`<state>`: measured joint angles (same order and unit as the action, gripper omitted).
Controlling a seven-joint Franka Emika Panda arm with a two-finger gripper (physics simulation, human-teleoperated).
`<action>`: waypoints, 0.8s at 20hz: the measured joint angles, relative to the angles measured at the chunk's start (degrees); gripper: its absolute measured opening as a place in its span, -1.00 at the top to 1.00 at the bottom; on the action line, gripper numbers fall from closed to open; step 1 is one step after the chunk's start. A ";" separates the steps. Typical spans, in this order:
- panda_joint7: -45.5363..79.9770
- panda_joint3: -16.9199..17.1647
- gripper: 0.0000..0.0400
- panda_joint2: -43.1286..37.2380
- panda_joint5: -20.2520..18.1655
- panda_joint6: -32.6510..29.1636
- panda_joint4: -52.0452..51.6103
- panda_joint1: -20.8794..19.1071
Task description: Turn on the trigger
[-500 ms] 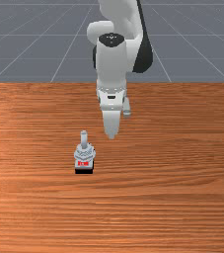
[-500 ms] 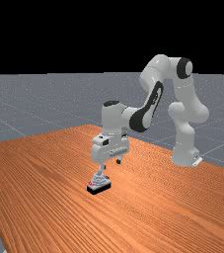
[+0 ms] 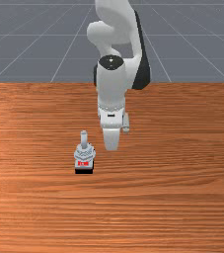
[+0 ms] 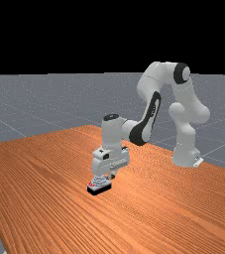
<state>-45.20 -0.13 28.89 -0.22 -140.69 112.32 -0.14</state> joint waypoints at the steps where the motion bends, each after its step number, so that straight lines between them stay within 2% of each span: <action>1: -0.02 0.00 0.99 0.00 0.00 0.02 -0.01 -0.01; 12: -0.06 0.01 1.00 0.56 0.00 0.78 -0.89 -0.04; 13: -2.10 -1.28 1.00 0.41 -2.05 0.10 -0.46 -1.34; 16: -3.64 -2.22 1.00 0.23 -3.64 0.53 -0.50 -2.35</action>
<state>-48.85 -2.35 29.12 -3.86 -140.16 111.81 -2.49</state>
